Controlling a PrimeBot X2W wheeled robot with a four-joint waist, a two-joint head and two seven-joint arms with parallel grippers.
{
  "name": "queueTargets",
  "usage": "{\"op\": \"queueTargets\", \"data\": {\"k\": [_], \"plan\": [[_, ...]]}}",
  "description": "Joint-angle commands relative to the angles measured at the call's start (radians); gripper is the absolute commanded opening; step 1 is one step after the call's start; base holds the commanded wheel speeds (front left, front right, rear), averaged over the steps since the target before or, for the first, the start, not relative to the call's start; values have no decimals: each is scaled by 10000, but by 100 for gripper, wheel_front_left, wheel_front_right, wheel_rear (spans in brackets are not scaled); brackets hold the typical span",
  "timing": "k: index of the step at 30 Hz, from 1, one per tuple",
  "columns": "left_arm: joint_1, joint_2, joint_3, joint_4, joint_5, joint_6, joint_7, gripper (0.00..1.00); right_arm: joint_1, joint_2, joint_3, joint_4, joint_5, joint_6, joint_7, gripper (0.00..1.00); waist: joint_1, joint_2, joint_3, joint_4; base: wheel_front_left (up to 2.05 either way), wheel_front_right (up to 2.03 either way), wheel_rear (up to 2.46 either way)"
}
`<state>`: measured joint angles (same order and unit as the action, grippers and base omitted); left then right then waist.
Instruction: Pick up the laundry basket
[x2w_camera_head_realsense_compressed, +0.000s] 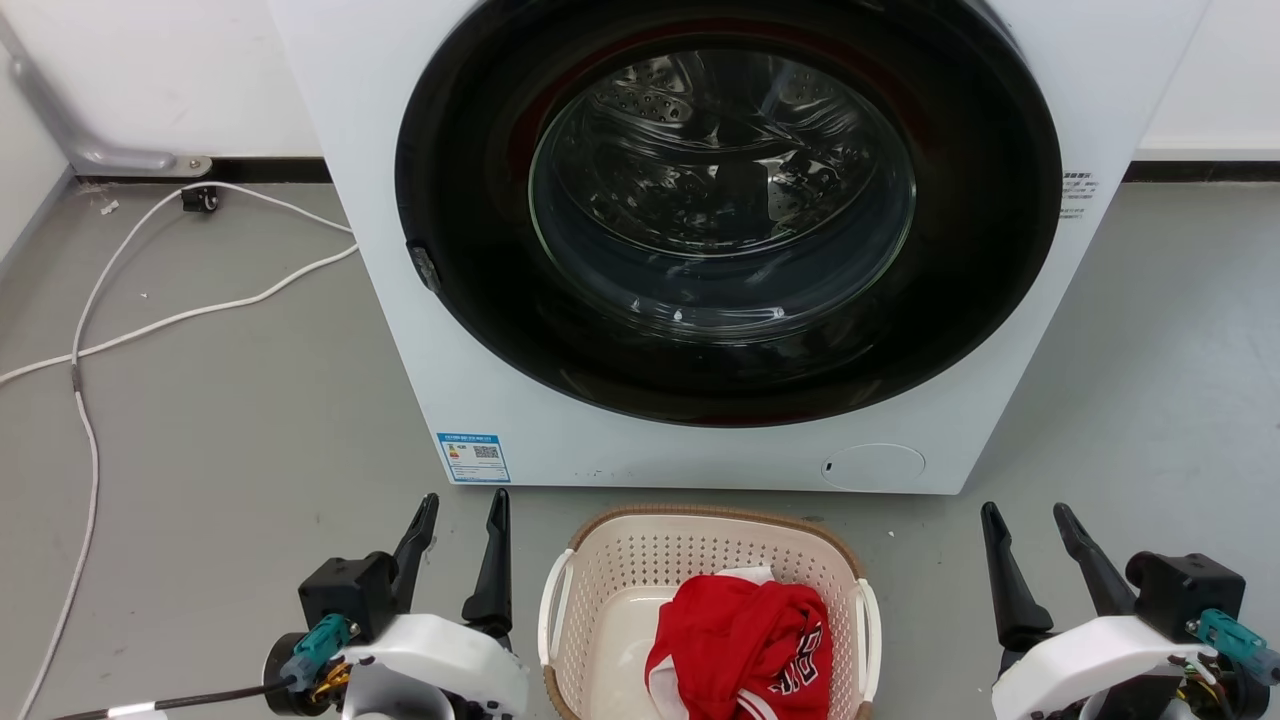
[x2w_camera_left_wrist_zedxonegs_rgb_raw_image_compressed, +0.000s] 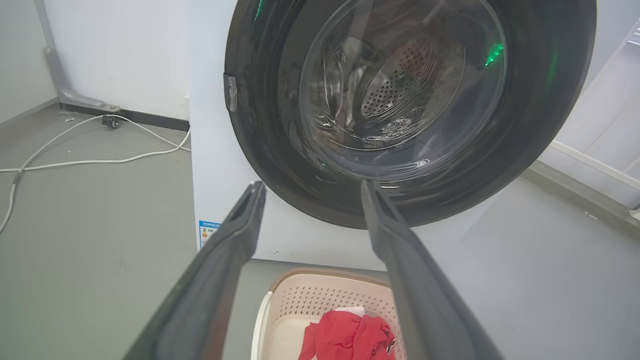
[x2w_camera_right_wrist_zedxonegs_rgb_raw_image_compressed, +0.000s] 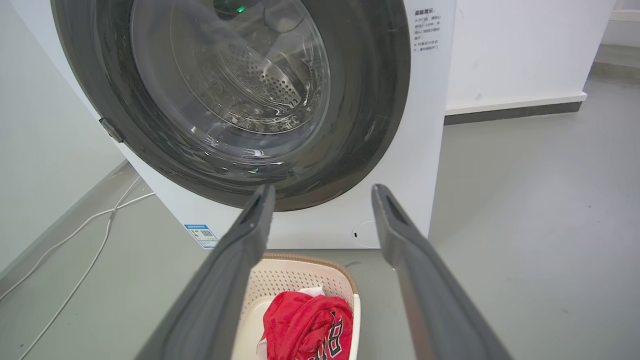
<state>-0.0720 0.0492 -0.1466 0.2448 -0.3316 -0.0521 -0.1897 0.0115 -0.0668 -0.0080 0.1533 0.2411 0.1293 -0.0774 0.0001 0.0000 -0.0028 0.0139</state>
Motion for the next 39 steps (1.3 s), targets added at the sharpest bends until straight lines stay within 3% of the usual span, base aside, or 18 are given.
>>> {"op": "queueTargets", "data": {"k": [1,24,39], "plan": [[-176,38,-25,-28,216,53,-112,100,50,12,20,-115,-237,17,-47,100,-1,0,2,-4,0,0,0],[-126,32,-233,167,1896,300,-559,100,460,149,-41,-313,-1736,11,-406,100,-1,0,0,-13,0,0,0],[-88,25,-247,187,2397,353,-782,100,523,172,-76,-318,-1660,13,-712,100,-1,0,-25,-19,0,0,0]]}}
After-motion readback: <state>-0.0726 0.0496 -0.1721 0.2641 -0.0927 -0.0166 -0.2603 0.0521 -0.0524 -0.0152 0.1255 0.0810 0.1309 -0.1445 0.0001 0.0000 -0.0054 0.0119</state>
